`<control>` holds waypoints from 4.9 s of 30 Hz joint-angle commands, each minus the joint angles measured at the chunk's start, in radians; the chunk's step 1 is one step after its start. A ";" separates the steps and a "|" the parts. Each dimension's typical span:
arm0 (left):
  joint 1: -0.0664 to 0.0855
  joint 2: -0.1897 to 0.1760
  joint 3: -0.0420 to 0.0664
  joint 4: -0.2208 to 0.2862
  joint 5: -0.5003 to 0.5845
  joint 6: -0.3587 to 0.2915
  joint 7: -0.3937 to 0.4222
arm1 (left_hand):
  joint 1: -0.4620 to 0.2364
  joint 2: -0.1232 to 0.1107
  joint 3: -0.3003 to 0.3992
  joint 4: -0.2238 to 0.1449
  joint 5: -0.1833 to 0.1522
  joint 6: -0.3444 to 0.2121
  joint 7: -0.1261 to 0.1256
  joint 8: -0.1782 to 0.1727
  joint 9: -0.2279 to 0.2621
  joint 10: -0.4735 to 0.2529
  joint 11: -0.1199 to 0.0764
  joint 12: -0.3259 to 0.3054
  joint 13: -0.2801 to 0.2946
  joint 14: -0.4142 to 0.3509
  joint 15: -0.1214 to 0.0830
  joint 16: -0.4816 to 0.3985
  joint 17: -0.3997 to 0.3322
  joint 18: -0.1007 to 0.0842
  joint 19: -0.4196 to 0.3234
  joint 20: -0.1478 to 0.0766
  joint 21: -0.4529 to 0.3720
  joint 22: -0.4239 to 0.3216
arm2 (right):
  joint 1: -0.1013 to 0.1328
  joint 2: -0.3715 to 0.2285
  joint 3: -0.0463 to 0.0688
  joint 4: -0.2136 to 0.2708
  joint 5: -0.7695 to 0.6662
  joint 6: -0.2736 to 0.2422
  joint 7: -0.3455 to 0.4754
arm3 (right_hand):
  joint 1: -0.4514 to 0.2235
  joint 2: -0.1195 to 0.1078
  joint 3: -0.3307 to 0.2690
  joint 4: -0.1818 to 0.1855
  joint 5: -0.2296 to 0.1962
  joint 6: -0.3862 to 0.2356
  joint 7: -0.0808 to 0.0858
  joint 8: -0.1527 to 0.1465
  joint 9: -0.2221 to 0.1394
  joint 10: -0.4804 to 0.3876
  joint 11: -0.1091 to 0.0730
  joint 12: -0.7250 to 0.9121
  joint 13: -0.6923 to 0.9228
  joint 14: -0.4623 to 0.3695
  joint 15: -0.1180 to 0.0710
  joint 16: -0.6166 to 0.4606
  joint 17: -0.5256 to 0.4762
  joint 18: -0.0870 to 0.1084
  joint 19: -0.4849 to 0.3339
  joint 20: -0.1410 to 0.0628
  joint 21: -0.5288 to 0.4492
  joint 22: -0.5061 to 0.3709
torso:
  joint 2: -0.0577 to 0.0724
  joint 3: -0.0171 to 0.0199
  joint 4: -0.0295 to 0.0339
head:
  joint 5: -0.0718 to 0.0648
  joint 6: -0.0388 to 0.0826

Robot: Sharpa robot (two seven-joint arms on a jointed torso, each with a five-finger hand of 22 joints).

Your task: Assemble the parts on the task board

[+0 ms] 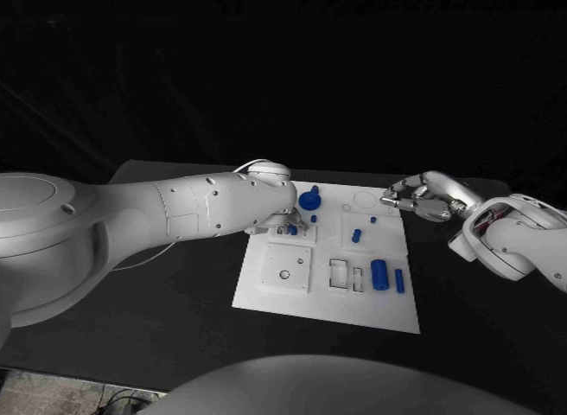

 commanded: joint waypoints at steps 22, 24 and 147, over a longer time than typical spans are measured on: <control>-0.003 -0.004 -0.001 0.001 0.052 0.000 -0.164 | 0.030 0.018 -0.022 -0.002 0.071 -0.076 -0.020 0.162 0.253 0.104 -0.011 0.001 0.259 0.105 -0.008 0.002 0.263 0.012 0.010 -0.006 -0.017 0.168 | -0.002 0.002 0.000 -0.002 -0.006 0.020 -0.002 | 0.009 0.004 -0.001 -0.002 0.005 -0.001 0.003 0.001 -0.002 0.111 0.001 -0.006 0.261 0.106 0.006 0.003 0.263 -0.002 0.071 0.007 -0.004 0.247 | 0.000 0.0003 -0.0004 | 0.001 0.000; -0.003 -0.005 -0.001 0.001 0.057 -0.006 -0.162 | 0.029 0.018 -0.023 -0.002 0.072 -0.077 -0.020 0.163 0.254 0.105 -0.011 0.001 0.260 0.105 -0.008 0.002 0.263 0.012 0.011 -0.006 -0.017 0.168 | -0.002 0.002 0.000 -0.002 -0.006 0.020 -0.002 | 0.009 0.004 -0.001 -0.002 0.005 -0.001 0.003 0.001 -0.002 0.111 0.001 -0.006 0.261 0.106 0.006 0.003 0.263 -0.002 0.071 0.007 -0.004 0.247 | 0.000 0.0002 -0.0007 | 0.000 0.000; 0.185 0.089 0.021 -0.221 0.242 0.506 -0.186 | 0.150 0.026 -0.178 -0.010 0.214 0.056 0.028 -0.246 -0.179 0.106 0.030 0.002 0.262 0.105 0.026 0.002 0.263 -0.004 0.055 0.026 0.029 0.229 | -0.009 0.019 0.001 0.010 -0.006 0.029 -0.014 | 0.000 0.013 -0.004 0.005 0.006 0.003 0.003 0.001 -0.003 0.111 0.001 -0.006 0.261 0.106 0.007 0.003 0.263 -0.002 0.073 0.007 -0.002 0.247 | 0.054 -0.0084 -0.0372 | -0.010 0.000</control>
